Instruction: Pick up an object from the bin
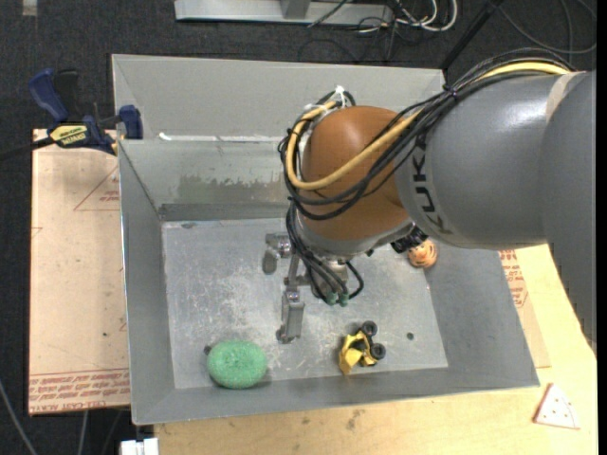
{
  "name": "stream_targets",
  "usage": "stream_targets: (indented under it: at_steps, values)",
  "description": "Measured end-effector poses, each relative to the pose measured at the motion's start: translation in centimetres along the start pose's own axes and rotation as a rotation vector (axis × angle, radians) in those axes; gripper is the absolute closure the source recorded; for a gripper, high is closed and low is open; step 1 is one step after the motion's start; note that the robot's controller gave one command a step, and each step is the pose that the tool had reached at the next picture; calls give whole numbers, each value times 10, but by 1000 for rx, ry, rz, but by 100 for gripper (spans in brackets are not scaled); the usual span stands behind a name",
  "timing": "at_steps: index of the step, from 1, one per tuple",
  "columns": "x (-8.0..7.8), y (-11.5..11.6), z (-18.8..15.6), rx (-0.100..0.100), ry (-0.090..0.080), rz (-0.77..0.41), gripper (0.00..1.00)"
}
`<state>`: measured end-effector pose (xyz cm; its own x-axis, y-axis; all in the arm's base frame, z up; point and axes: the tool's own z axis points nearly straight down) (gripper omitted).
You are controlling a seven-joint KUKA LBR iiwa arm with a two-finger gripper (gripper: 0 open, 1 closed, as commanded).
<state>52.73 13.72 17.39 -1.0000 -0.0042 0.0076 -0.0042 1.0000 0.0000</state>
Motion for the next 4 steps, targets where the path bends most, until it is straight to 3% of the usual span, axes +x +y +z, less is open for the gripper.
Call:
stream_targets:
  at_steps: [1, 2, 3, 4]
  values:
    - [-2, -1, -5, -1, -8, 4, 0]
    - [2, 11, 19, -1, -16, -50, 0]
    - [13, 31, 71, -2, -13, -133, 0]
    - [35, 37, 102, 0, -5, -140, 0]
